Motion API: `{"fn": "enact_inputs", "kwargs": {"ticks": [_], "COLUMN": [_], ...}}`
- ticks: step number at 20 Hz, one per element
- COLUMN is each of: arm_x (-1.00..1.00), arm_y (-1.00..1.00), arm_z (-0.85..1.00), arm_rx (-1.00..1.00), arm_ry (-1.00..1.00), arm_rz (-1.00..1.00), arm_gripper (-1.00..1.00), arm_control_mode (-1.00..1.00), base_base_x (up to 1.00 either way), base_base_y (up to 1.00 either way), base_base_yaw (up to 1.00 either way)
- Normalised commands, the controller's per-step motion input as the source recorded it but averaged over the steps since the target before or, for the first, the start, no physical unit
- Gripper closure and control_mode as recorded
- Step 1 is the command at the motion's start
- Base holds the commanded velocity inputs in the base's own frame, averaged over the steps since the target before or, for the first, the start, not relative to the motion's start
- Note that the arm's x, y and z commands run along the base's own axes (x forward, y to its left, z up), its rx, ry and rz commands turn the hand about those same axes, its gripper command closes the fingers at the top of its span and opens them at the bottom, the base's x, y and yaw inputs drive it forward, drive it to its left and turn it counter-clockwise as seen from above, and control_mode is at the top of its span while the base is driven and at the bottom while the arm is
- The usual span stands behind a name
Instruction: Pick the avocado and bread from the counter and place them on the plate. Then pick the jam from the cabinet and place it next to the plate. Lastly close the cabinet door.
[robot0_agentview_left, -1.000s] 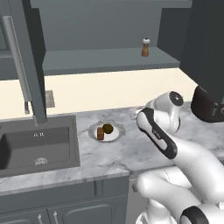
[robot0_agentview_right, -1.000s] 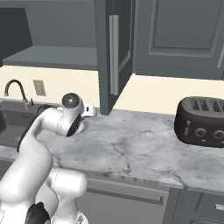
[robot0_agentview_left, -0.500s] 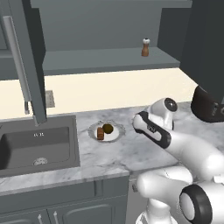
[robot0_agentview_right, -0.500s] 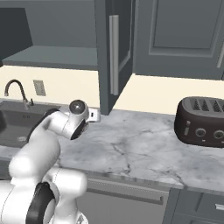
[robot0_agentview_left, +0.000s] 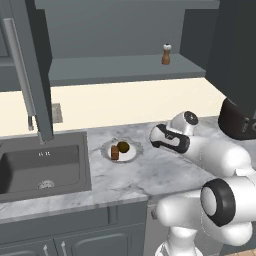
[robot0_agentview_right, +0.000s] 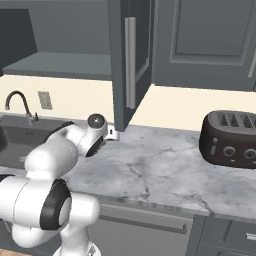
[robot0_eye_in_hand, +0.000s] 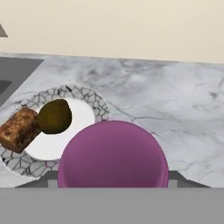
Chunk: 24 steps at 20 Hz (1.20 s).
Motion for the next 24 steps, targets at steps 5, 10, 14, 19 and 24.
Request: {"fn": "enact_inputs", "kwargs": {"ticks": [5, 10, 14, 19, 24], "arm_x": [0.11, 0.11, 0.11, 0.11, 0.11], "arm_y": [-0.03, 0.00, 0.00, 0.02, 0.09], "arm_z": [-0.48, -0.32, -0.14, -0.18, -0.20], "arm_rx": [0.00, 0.00, 0.00, 0.00, 0.00], "arm_ry": [0.00, 0.00, 0.00, 0.00, 0.00], "arm_rz": [0.00, 0.00, 0.00, 0.00, 0.00], "arm_gripper": [1.00, 1.00, 1.00, 1.00, 1.00], "arm_control_mode": [-1.00, -1.00, -1.00, -1.00, -1.00], "base_base_x": [0.00, 0.00, 0.00, 0.00, 0.00], "base_base_y": [0.00, 0.00, 0.00, 0.00, 0.00], "base_base_yaw": [0.00, 0.00, 0.00, 0.00, 0.00]}}
